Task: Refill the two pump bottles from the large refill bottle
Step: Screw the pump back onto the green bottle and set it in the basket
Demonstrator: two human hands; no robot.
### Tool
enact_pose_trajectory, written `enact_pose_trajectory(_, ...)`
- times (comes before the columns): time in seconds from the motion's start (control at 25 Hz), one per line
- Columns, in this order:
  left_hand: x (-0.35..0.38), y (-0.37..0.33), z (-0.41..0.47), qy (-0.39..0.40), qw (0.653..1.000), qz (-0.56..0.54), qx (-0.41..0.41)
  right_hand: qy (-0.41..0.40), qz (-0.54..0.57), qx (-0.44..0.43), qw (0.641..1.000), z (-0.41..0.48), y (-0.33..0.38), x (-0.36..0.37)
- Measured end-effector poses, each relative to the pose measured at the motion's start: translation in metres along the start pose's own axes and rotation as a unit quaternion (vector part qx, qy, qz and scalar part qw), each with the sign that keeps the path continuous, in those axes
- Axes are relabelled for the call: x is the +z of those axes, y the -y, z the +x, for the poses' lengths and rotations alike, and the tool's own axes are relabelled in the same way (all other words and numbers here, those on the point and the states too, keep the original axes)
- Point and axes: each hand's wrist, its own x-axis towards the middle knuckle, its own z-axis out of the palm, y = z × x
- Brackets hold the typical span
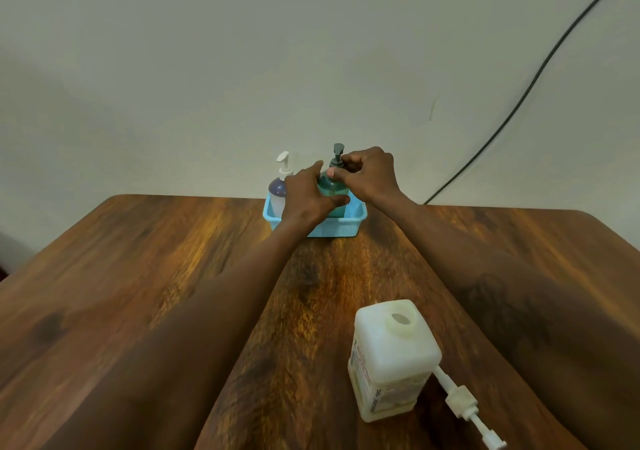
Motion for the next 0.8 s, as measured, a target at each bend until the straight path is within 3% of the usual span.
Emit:
enact_pose_trajectory(0.28, -0.010, 0.019, -0.030, 0.016, 0.999, 0.021, 0.038, 0.031, -0.015, 0.029, 0.999, -0.012, -0.011, 0.008)
enact_pose_trajectory(0.44, -0.027, 0.041, -0.047, -0.037, 0.985, 0.139, 0.091, 0.044, -0.006, 0.047, 0.998, -0.008, -0.013, 0.007)
enact_pose_trajectory(0.64, -0.040, 0.056, -0.049, -0.014, 0.975, 0.208, 0.073, -0.006, -0.059, 0.092, 0.994, -0.041, -0.033, 0.009)
enact_pose_trajectory(0.8, -0.046, 0.059, -0.049, 0.021, 0.973, 0.215, 0.086, 0.075, -0.109, 0.047, 0.990, -0.061, -0.041, 0.009)
